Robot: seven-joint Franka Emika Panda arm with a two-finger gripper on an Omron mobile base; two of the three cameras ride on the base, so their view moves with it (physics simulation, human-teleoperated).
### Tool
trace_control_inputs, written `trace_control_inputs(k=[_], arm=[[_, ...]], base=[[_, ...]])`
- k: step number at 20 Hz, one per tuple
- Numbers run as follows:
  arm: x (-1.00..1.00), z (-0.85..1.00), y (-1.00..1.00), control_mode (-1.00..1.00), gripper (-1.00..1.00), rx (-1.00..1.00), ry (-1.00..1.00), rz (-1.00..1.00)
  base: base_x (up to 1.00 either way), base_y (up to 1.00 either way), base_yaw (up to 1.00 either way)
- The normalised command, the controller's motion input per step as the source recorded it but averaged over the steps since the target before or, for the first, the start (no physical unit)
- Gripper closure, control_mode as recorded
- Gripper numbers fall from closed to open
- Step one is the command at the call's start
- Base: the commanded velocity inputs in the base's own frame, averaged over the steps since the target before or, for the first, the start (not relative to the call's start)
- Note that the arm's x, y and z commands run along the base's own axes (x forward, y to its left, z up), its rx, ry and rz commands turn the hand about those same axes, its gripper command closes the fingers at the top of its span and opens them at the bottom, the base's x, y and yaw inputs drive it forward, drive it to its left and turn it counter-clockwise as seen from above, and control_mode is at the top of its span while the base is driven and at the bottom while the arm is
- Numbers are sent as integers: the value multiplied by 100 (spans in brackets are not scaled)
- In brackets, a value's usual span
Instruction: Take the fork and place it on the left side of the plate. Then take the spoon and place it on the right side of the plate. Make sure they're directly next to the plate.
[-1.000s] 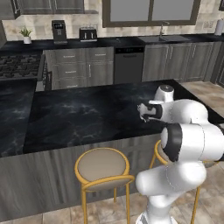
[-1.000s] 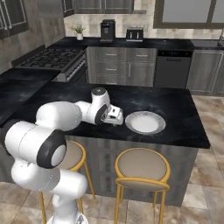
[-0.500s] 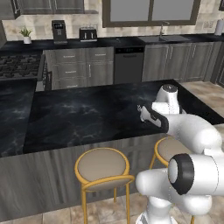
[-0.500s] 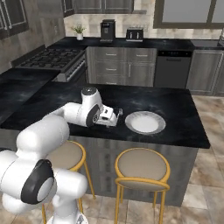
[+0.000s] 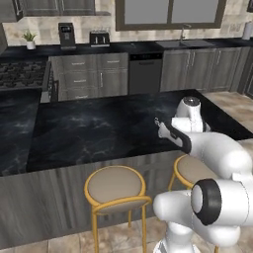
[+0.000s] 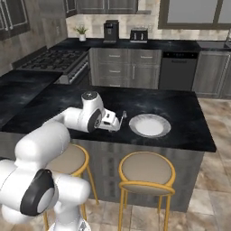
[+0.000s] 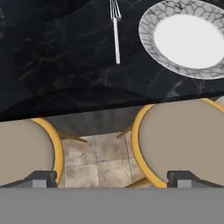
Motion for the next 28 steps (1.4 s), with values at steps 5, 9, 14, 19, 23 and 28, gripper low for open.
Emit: trace_control_inputs(k=[5, 9, 14, 19, 23, 28], arm=[[0, 0, 0, 100, -100, 0, 0, 0], [0, 0, 0, 100, -100, 0, 0, 0], [0, 0, 0, 100, -100, 0, 0, 0], [0, 0, 0, 100, -100, 0, 0, 0], [0, 0, 0, 100, -100, 0, 0, 0], [0, 0, 0, 100, -100, 0, 0, 0]], base=[[-37, -2, -37], [1, -14, -71], [11, -41, -72], [37, -66, -60], [52, -59, -59], [100, -67, -24]])
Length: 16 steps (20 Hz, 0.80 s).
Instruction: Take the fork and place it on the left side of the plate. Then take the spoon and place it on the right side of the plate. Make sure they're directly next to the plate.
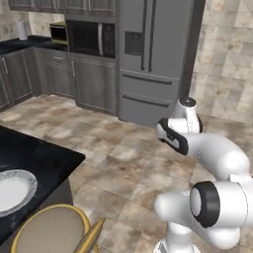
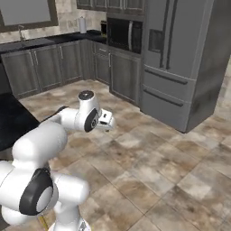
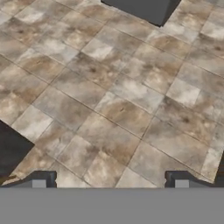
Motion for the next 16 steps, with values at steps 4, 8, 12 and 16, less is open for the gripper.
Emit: trace_control_inputs(k=[4, 8, 12, 16], arm=[[0, 0, 0, 100, -100, 0, 0, 0], [0, 0, 0, 100, -100, 0, 0, 0], [0, 0, 0, 100, -100, 0, 0, 0], [0, 0, 0, 100, -100, 0, 0, 0]], base=[[100, -53, -4], [100, -31, 8], [100, -3, 27], [100, -13, 62]])
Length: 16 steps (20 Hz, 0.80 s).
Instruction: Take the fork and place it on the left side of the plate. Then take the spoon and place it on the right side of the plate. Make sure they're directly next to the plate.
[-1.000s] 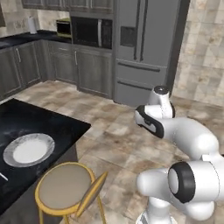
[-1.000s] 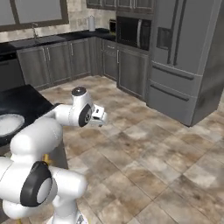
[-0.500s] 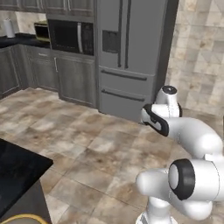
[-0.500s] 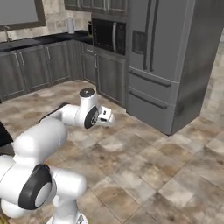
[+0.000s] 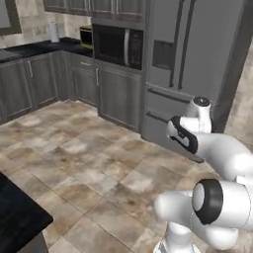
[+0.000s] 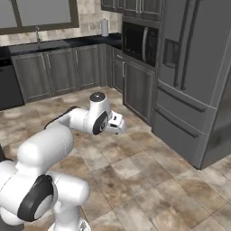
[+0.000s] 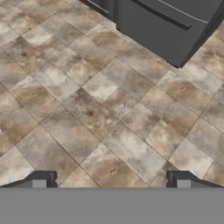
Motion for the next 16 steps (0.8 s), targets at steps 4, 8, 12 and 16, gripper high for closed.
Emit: trace_control_inputs(k=[4, 8, 12, 16], arm=[[0, 0, 0, 100, -100, 0, 0, 0], [0, 0, 0, 100, -100, 0, 0, 0], [0, 0, 0, 100, -100, 0, 0, 0], [0, 0, 0, 100, -100, 0, 0, 0]], base=[[100, -12, 64], [100, -29, 37], [100, -35, 29], [100, -30, 38]])
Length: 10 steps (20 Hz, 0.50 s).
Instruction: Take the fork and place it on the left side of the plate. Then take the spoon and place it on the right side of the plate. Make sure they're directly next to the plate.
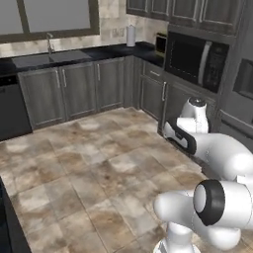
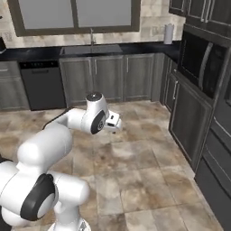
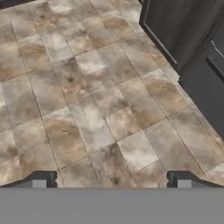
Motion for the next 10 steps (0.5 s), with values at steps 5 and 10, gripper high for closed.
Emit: trace_control_inputs(k=[5, 10], arm=[[0, 0, 0, 100, -100, 0, 0, 0], [0, 0, 0, 100, -100, 0, 0, 0]], base=[[100, -30, 35], [100, -30, 35]])
